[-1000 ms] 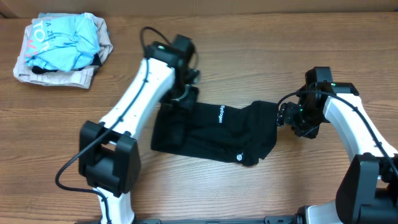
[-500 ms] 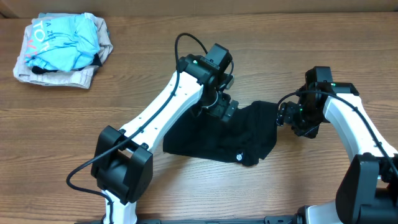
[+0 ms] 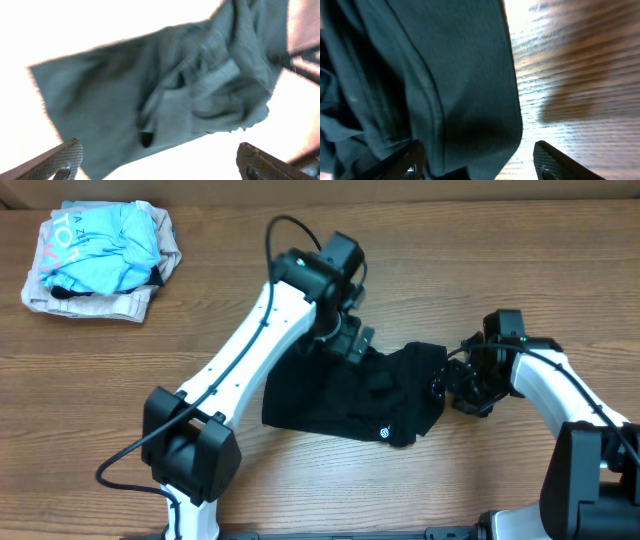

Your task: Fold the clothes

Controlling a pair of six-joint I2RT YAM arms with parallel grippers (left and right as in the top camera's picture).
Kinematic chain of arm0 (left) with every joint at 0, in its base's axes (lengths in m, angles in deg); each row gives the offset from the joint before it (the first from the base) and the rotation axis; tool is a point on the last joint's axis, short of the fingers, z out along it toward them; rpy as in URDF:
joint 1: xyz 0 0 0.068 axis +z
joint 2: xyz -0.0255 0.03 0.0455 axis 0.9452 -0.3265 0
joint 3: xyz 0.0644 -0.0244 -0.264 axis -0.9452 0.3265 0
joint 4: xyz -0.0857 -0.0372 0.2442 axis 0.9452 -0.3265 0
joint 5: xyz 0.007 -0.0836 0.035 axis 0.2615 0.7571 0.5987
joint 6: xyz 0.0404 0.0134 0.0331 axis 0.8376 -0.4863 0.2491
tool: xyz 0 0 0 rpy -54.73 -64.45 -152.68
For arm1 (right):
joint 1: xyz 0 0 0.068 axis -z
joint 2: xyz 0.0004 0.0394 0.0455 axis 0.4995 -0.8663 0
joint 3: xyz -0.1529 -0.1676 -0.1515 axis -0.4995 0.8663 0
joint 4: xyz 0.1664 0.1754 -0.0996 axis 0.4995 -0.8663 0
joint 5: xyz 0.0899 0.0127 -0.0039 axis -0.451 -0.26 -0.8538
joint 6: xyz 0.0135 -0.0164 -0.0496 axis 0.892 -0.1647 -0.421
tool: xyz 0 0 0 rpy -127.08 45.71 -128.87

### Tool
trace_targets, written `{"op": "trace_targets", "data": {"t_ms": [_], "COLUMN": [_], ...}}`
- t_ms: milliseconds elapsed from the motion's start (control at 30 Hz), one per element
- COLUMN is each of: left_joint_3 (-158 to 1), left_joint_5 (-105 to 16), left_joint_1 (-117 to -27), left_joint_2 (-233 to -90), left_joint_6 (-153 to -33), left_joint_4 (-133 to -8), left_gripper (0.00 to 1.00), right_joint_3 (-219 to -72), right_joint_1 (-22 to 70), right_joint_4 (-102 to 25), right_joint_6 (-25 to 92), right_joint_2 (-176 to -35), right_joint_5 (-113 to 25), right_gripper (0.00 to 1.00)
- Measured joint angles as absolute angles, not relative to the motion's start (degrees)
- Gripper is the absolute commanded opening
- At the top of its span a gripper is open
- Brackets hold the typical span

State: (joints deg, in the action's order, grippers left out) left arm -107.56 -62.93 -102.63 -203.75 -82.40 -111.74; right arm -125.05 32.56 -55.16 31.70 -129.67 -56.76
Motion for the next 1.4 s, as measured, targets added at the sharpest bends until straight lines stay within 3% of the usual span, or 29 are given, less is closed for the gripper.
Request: {"op": "trace_targets", "data": {"t_ms": [500,667,700,1067,1100,1167,1200,1400], "left_joint_3": [-109.8,-109.8,-109.8,-109.8,-109.8,-109.8,-109.8,-109.8], "left_joint_5": [-73.8,-77.1,-77.7,-79.8,-79.9,-79.9,-79.9,-79.9], "left_joint_1": [-96.7,-93.9,-93.1,-83.5,-83.0,-82.2,-82.0,-81.8], "left_joint_2": [-203.7,-203.7,-203.7,-203.7,-203.7,-203.7,-203.7,-203.7], "left_joint_6": [-82.2,-81.9,-81.9,-81.8,-81.8,-81.8,-81.8,-81.8], "left_joint_4": [-115.8,-117.0,-117.1,-117.4,-117.6,-117.7,-117.7,-117.4], "left_gripper": [1.00,1.00,1.00,1.00,1.00,1.00,1.00,1.00], "right_joint_3": [-115.4,-114.2,-114.1,-115.2,-115.8,-117.2,-117.7,-118.2], "right_joint_1": [32.6,32.6,32.6,36.1,37.0,39.0,39.7,39.0], "right_joint_4": [-40.3,-37.4,-36.8,-39.8,-41.0,-43.0,-43.7,-45.9], "right_joint_6": [35.7,36.0,36.0,35.7,35.2,33.6,33.1,29.4], "right_joint_2": [-127.6,-127.9,-128.1,-128.2,-128.2,-128.2,-128.2,-128.3], "right_joint_5": [-60.9,-63.3,-63.6,-65.2,-65.3,-65.2,-65.2,-63.8], "right_gripper": [0.36,0.14,0.04,0.04,0.16,0.55,0.64,0.82]}}
